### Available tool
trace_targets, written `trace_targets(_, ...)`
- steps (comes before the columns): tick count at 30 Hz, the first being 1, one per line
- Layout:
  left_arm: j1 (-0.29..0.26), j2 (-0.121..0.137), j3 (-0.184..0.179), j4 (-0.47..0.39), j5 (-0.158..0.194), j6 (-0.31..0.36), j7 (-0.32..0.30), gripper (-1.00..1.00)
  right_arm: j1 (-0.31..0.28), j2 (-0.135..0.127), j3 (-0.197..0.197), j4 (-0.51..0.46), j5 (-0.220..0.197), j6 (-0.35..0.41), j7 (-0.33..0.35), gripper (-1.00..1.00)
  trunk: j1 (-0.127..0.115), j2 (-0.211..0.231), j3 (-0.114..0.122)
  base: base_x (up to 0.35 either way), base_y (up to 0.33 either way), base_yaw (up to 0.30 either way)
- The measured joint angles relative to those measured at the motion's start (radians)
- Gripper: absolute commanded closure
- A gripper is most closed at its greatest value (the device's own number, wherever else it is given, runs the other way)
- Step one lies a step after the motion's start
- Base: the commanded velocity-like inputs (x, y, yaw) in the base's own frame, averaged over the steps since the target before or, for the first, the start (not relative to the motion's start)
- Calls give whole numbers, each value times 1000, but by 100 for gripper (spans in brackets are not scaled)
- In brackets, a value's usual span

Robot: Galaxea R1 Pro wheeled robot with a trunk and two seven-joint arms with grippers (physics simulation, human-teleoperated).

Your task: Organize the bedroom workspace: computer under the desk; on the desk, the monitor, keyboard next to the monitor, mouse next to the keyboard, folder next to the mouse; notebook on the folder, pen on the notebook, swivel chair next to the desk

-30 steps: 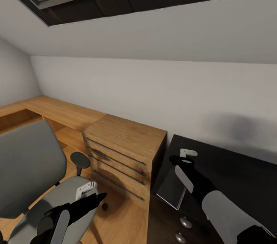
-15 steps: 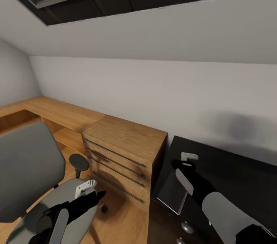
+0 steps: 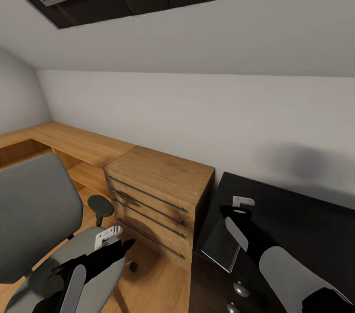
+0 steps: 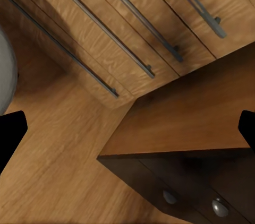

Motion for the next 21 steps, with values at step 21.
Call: trace_targets(21, 0, 0, -1, -1, 0, -1, 1, -100, 0, 4, 0, 0, 29, 0, 2, -100, 61, -112, -50, 0, 0, 0)
